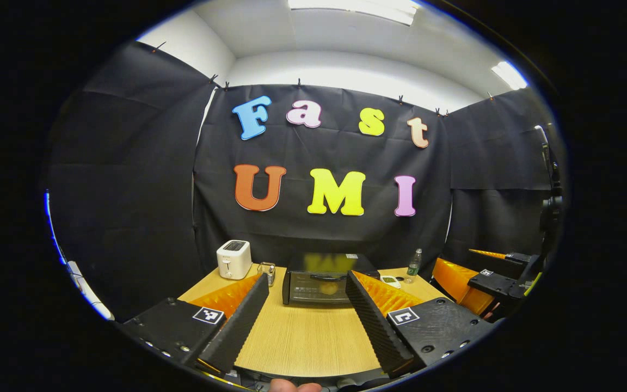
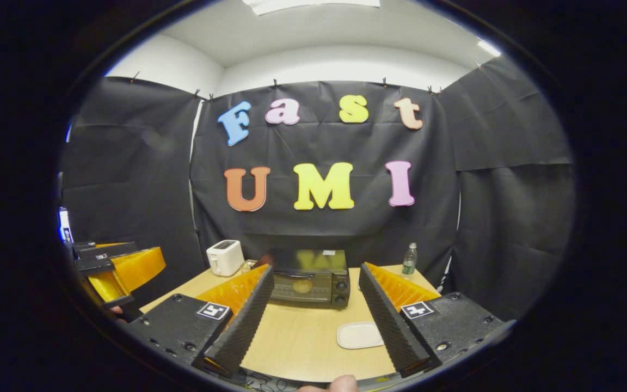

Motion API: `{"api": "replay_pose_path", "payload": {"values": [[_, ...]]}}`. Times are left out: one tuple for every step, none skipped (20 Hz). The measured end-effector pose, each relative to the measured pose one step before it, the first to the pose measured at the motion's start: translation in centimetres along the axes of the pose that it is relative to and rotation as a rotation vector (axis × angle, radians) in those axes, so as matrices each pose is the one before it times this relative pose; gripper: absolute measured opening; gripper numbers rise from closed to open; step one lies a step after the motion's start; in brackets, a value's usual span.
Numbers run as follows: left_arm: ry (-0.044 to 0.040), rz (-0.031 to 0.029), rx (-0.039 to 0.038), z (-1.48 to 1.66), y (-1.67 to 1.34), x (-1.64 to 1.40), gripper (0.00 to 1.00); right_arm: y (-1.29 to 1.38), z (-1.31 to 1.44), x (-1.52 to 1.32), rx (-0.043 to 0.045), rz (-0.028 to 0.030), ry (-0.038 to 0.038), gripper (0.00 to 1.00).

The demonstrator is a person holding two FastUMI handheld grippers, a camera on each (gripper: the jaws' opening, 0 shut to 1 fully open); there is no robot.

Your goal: Open the electric oven with the left hand, put the food in, and close the electric oven.

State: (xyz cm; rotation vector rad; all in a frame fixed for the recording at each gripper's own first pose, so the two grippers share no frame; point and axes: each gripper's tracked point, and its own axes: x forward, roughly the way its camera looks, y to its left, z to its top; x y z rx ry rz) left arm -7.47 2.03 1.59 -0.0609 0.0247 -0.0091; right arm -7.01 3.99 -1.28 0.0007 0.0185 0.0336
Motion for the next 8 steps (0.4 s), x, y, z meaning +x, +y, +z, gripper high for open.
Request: {"api": "replay_pose_path", "payload": {"values": [[0.00354, 0.00216, 0.00553, -0.240, -0.025, 0.079, 0.94, -0.053, 0.083, 0.081, -0.00417, 0.00024, -0.00074, 0.98], [0.00209, 0.00140, 0.00660, -0.067, 0.002, 0.042, 0.94, 0.024, 0.146, 0.189, -0.00149, 0.00214, -0.00316, 0.98], [0.00265, -0.00084, 0.00292, 0.011, -0.033, 0.017, 0.94, 0.115, 0.148, 0.119, 0.00123, 0.00220, -0.00113, 0.98], [-0.00029, -0.00107, -0.00045, 0.124, -0.105, 0.028, 0.93, 0.117, 0.130, 0.148, 0.00315, 0.00204, -0.00208, 0.98], [-0.00302, -0.00050, 0.00010, 0.015, -0.023, 0.107, 0.93, 0.130, 0.075, 0.116, 0.00024, 0.00175, -0.00196, 0.98], [-0.00200, -0.00004, 0.00028, 0.027, 0.031, -0.006, 0.93, -0.121, 0.009, 0.061, -0.00295, -0.00205, -0.00046, 0.98], [0.00005, -0.00125, -0.00122, -0.050, -0.072, 0.089, 0.93, 0.031, -0.056, 0.068, -0.00355, 0.00051, 0.00233, 0.98], [0.00245, -0.00259, -0.00097, -0.109, -0.132, 0.243, 0.94, 0.044, -0.139, 0.092, -0.00177, 0.00173, 0.00346, 0.98]]}}
